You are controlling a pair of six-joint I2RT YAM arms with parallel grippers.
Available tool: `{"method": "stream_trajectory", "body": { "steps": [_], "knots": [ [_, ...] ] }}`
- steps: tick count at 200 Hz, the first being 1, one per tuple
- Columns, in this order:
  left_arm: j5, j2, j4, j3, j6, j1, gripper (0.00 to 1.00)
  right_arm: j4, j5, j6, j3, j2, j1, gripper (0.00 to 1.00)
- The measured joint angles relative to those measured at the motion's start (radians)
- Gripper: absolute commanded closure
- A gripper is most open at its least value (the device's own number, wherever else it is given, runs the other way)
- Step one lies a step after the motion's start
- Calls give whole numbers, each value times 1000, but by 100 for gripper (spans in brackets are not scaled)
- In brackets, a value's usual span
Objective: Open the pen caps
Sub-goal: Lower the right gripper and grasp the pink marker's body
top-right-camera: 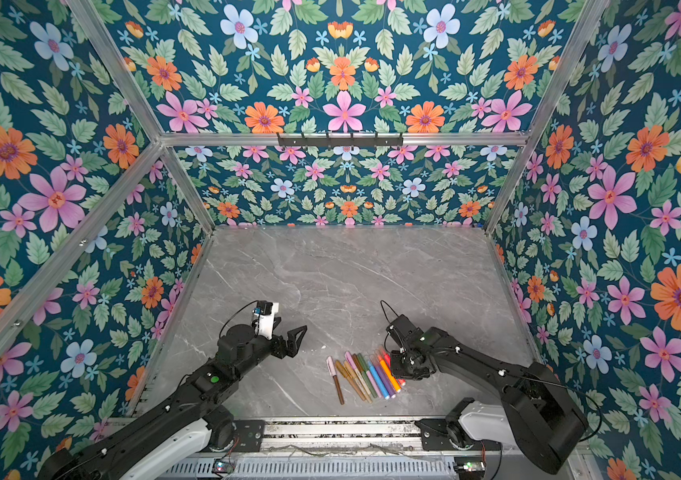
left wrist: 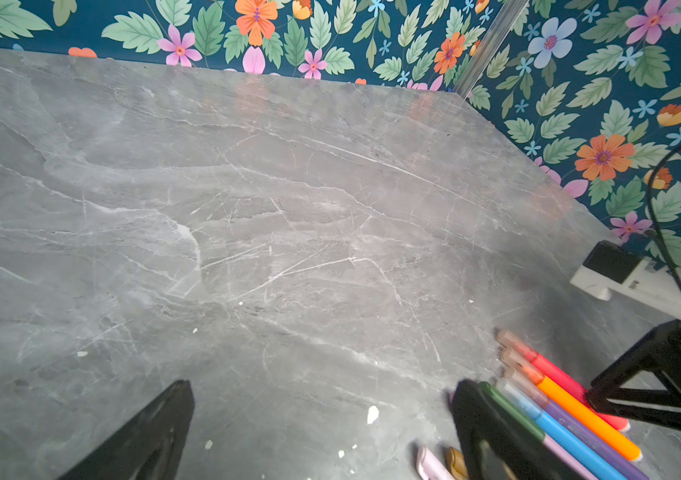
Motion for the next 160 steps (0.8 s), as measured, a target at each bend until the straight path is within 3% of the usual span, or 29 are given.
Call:
{"method": "stream_trajectory", "body": {
  "steps": [63,99,147,160],
  "knots": [
    [-8,-3,0,21,0,0,0,-30,86,32,37,61,2,72],
    [-35,5,-12,120,-35,0,0,-27,116,37,59,103,2,77],
    [-55,142,-89,269,-95,0,0,-38,123,36,108,162,2,83],
    [-22,188,-103,295,-116,0,6,-37,120,20,140,159,2,85]
  ]
}}
